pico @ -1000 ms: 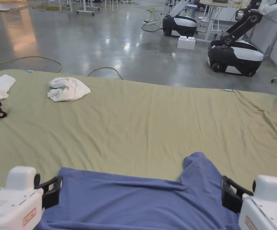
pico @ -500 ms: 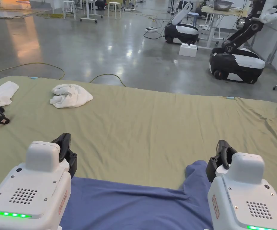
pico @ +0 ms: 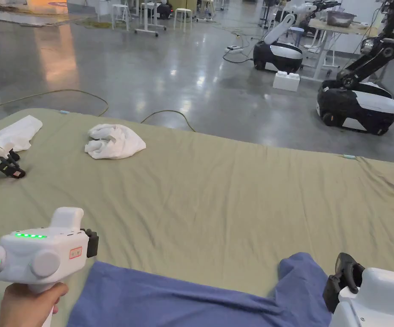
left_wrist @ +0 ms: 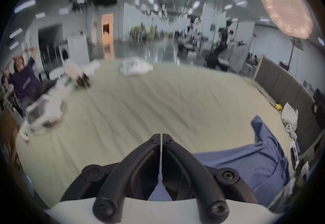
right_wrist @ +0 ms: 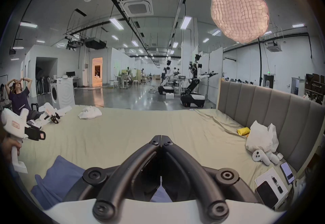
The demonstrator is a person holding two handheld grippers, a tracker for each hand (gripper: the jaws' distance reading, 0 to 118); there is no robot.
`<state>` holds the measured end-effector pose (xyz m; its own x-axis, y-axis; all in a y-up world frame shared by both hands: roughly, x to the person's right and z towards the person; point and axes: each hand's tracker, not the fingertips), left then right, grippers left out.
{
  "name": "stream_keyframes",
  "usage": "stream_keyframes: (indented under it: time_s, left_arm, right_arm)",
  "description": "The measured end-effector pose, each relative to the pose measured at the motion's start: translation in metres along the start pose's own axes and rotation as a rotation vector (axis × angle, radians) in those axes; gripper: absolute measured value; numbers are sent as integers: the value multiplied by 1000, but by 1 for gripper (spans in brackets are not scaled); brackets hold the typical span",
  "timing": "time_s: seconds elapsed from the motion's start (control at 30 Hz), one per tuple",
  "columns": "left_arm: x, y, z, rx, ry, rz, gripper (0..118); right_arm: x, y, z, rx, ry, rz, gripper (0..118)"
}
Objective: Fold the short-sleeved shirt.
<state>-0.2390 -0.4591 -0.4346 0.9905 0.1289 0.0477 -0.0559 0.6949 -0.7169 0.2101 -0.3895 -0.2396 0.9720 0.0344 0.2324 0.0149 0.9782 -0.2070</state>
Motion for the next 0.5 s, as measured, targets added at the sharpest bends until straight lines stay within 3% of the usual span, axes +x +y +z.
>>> stream_keyframes:
  time_s: [0.07,0.17,0.2,0.37,0.5]
  left_arm:
    - [-12,7,-33,-138,-21,46,18]
    - [-20,6,-66,-255,-46,76,60]
    - [-20,4,-76,-297,-34,69,66]
    - [-17,-7,-111,-417,25,73,66]
    - [6,-7,-109,-384,81,-63,66]
  right_arm:
    - [6,-7,-6,-43,-12,0,0]
    - [17,-18,-11,-96,-27,6,0]
    - [21,-22,-13,-117,-33,7,0]
    - [39,-41,-17,-201,-60,-11,0]
    - [49,-53,-21,-269,-77,-21,0]
